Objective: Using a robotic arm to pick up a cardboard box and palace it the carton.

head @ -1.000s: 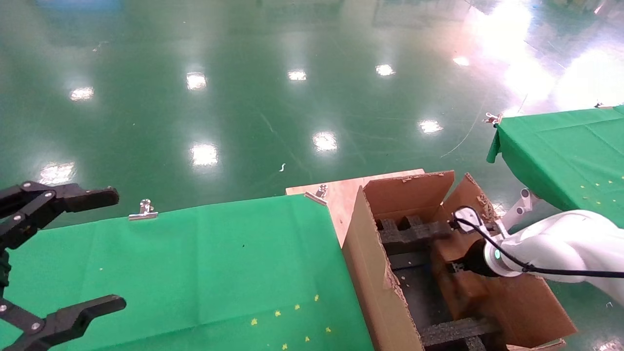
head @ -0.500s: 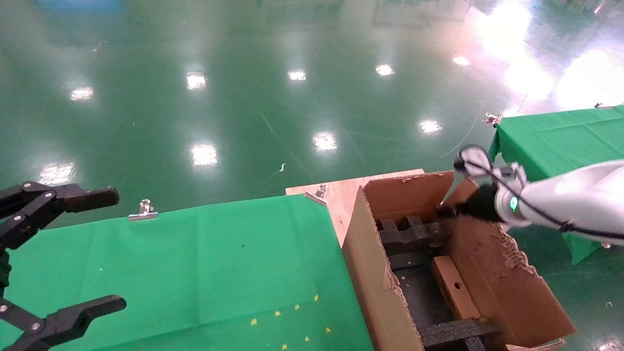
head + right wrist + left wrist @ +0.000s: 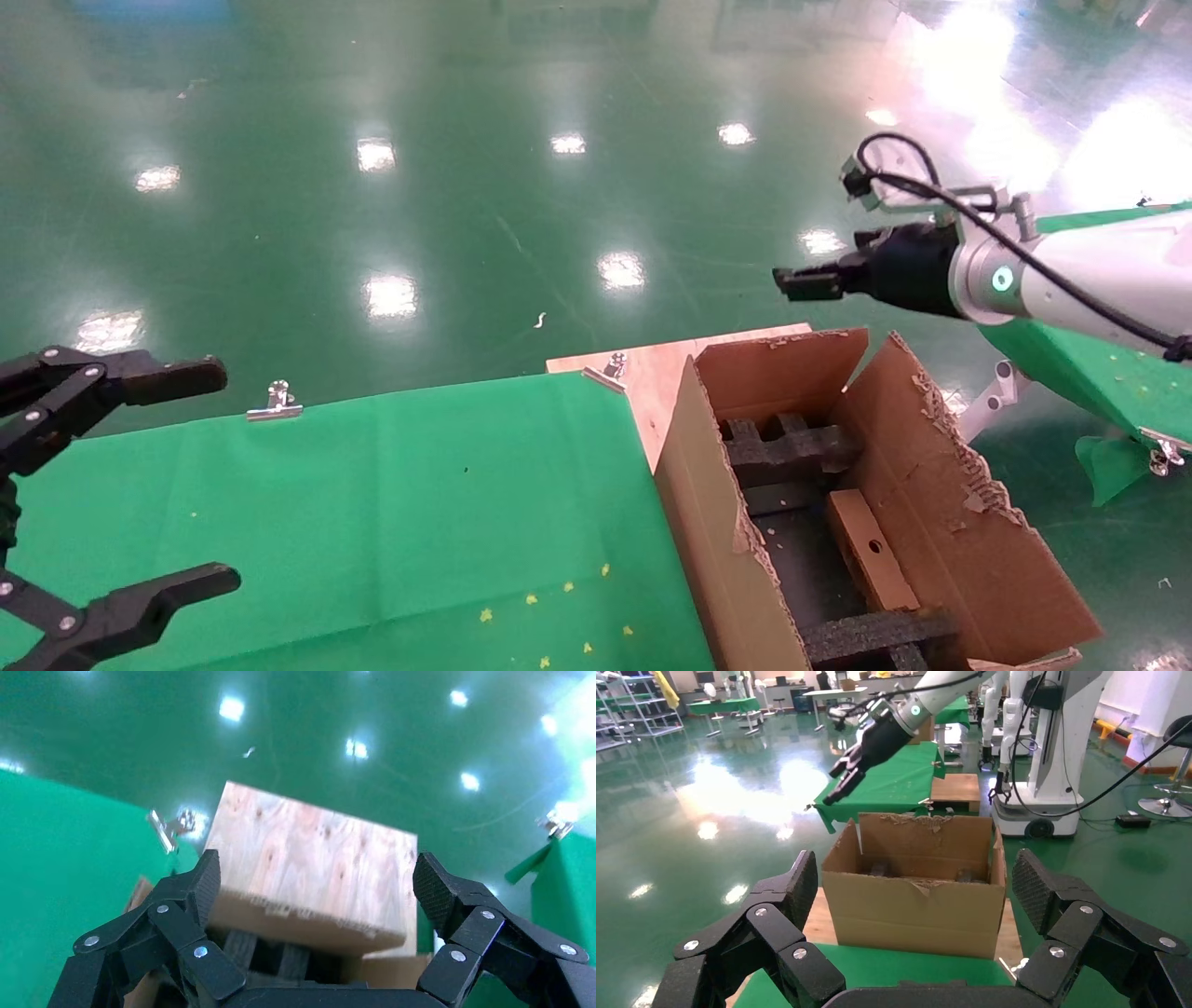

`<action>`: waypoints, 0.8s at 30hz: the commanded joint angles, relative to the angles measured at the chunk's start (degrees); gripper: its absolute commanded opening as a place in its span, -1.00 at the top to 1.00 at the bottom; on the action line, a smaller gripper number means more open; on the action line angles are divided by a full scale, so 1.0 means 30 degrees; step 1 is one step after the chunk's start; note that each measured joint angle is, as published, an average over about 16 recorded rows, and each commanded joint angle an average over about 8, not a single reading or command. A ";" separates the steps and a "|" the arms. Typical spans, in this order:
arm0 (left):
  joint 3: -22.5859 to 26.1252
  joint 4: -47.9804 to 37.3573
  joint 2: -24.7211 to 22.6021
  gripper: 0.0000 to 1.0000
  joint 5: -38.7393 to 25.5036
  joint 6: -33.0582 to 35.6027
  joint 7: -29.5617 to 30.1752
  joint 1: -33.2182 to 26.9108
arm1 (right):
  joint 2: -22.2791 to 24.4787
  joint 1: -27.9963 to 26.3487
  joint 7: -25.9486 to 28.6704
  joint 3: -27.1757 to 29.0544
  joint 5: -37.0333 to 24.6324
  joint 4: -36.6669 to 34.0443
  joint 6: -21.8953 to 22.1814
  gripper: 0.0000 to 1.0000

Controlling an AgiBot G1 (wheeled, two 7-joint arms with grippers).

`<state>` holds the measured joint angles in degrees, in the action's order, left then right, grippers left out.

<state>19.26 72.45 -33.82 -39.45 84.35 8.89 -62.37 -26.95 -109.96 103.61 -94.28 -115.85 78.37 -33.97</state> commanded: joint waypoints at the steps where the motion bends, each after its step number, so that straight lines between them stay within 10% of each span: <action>1: 0.0000 -0.0002 0.0001 -1.00 0.0001 -0.0002 -0.0001 0.0002 | 0.0033 -0.0233 -0.0177 0.0115 0.0214 0.0166 0.0096 -1.00; 9: 0.0002 -0.0003 0.0001 -1.00 0.0001 -0.0001 -0.0001 0.0000 | -0.0094 0.0455 -0.0815 0.0710 0.0727 -0.0068 -0.0440 -1.00; 24: 0.0007 -0.0007 0.0002 -1.00 0.0004 -0.0001 -0.0004 -0.0002 | -0.0728 0.4289 -0.8243 0.6968 0.6634 -0.0423 -0.4567 -1.00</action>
<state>19.28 72.43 -33.81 -39.44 84.35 8.88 -62.37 -29.14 -97.09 78.88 -73.38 -95.94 77.11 -47.68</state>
